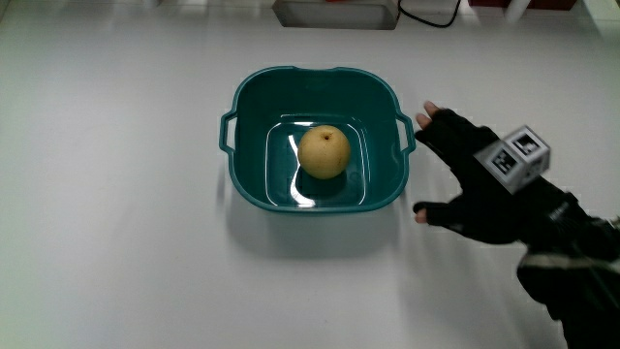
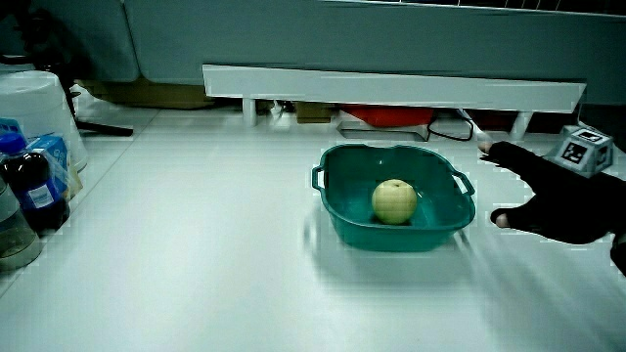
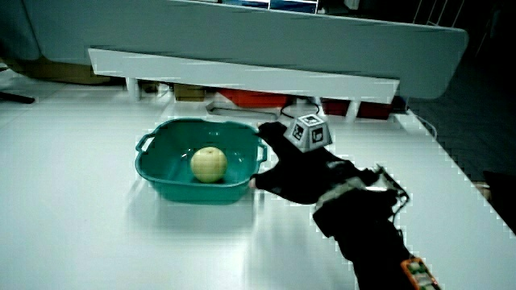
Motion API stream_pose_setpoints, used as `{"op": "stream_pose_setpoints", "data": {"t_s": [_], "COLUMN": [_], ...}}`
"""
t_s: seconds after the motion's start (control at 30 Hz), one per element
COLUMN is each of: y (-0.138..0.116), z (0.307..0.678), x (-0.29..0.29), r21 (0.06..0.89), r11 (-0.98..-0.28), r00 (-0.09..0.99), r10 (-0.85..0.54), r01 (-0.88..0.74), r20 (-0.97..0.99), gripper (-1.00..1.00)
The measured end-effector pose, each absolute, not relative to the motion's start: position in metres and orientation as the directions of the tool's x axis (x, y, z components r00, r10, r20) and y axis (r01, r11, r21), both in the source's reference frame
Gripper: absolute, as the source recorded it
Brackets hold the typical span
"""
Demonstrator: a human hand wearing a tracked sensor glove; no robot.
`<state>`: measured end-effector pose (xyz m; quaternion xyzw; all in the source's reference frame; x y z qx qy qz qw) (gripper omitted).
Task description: Pick pear from plate
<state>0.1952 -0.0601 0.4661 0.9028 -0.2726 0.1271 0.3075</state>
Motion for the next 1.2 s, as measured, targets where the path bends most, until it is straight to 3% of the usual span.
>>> {"op": "stream_pose_setpoints", "data": {"t_s": [0.17,0.2,0.23,0.27,0.4,0.5,0.53,0.77,0.8,0.93,1.2], "y": [-0.08,-0.083,-0.089,-0.091,-0.105,-0.112,-0.114,-0.121,-0.121,-0.12,-0.116], "z": [0.463,0.463,0.473,0.464,0.47,0.472,0.471,0.493,0.484,0.487,0.498], "x": [0.168,0.166,0.168,0.157,0.14,0.124,0.121,0.083,0.078,0.068,0.06], "r21": [0.515,0.46,0.473,0.538,0.58,0.583,0.535,0.645,0.612,0.623,0.636], "r11": [-0.639,-0.708,-0.737,-0.629,-0.584,-0.566,-0.662,-0.499,-0.565,-0.524,-0.508], "r00": [0.821,0.838,0.872,0.828,0.823,0.812,0.845,0.798,0.809,0.791,0.789], "r10": [-0.446,-0.514,-0.455,-0.429,-0.42,-0.445,-0.482,-0.51,-0.54,-0.545,-0.543], "r01": [-0.571,-0.536,-0.483,-0.56,-0.568,-0.582,-0.525,-0.579,-0.554,-0.581,-0.58], "r20": [0.357,0.186,0.182,0.36,0.383,0.378,0.232,0.321,0.234,0.279,0.286], "gripper": [0.0,0.0,0.0,0.0,0.0,0.0,0.0,0.0,0.0,0.0,0.0]}}
